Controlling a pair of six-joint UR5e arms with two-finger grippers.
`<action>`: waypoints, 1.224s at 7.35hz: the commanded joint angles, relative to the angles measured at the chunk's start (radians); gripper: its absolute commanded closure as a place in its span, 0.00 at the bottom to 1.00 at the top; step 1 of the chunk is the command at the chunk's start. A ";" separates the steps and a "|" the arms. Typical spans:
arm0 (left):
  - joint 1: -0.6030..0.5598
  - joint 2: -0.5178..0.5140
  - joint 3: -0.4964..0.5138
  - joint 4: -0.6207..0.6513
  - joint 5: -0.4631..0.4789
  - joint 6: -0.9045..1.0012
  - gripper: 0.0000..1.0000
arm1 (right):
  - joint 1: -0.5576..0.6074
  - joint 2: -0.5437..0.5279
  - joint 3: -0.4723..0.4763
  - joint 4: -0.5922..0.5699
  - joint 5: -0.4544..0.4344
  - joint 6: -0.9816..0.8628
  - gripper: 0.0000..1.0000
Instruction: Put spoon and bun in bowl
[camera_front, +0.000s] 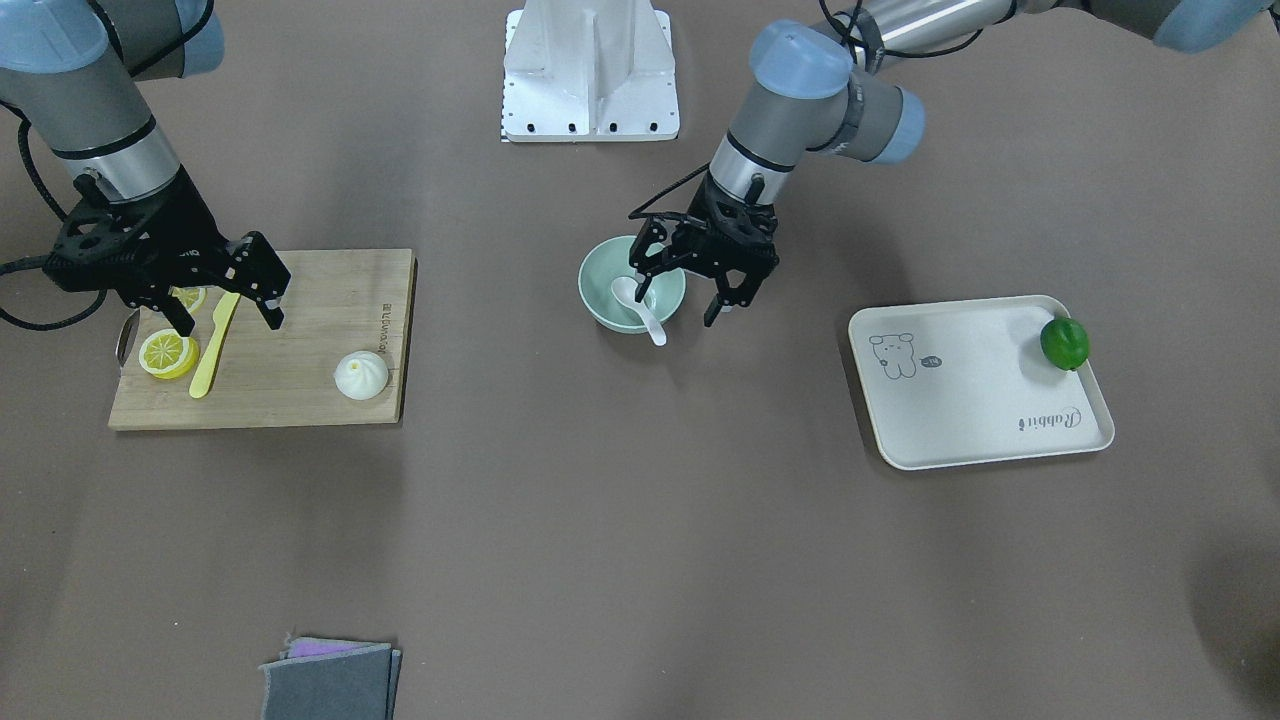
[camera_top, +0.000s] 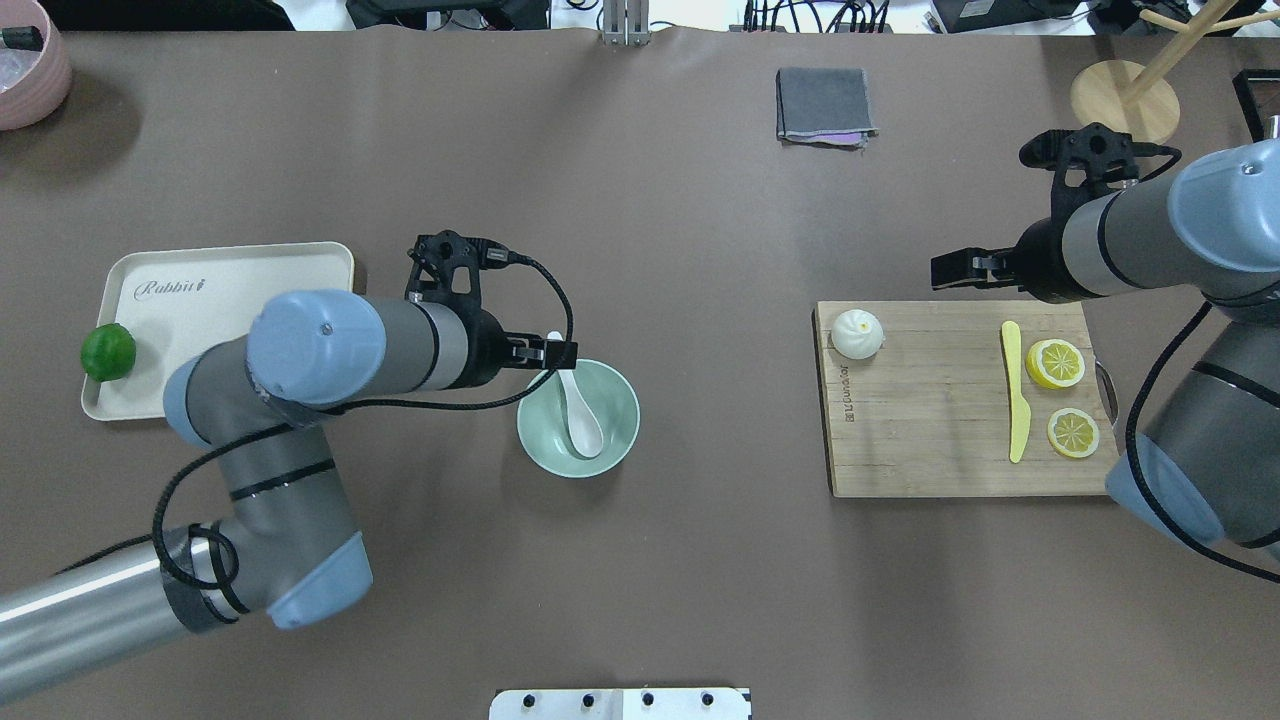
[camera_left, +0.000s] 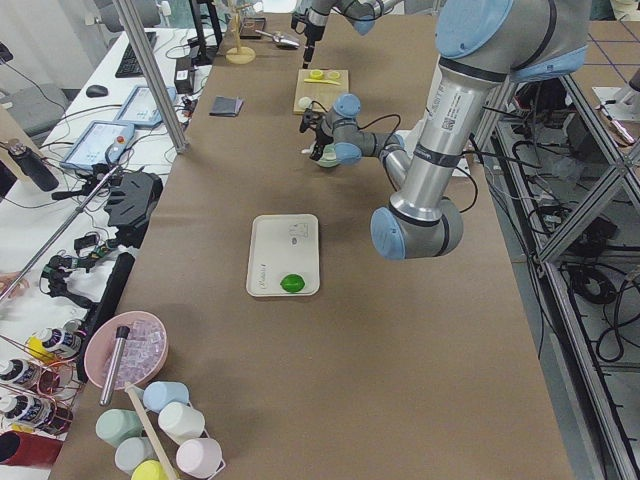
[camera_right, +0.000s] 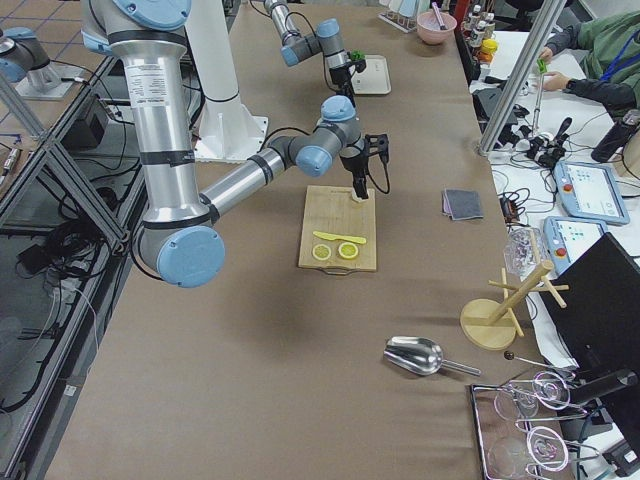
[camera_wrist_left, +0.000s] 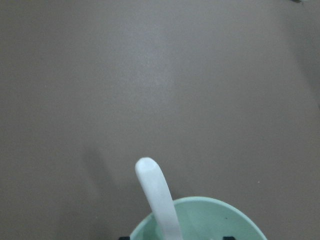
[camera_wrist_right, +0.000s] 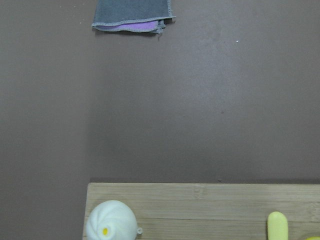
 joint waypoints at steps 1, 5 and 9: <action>-0.250 0.106 0.003 0.000 -0.298 0.230 0.02 | -0.046 0.035 -0.004 -0.023 -0.015 0.099 0.00; -0.586 0.321 0.113 -0.002 -0.408 0.804 0.02 | -0.187 0.157 -0.047 -0.216 -0.146 0.100 0.01; -0.614 0.345 0.133 -0.012 -0.451 0.851 0.02 | -0.205 0.239 -0.255 -0.079 -0.231 0.029 0.13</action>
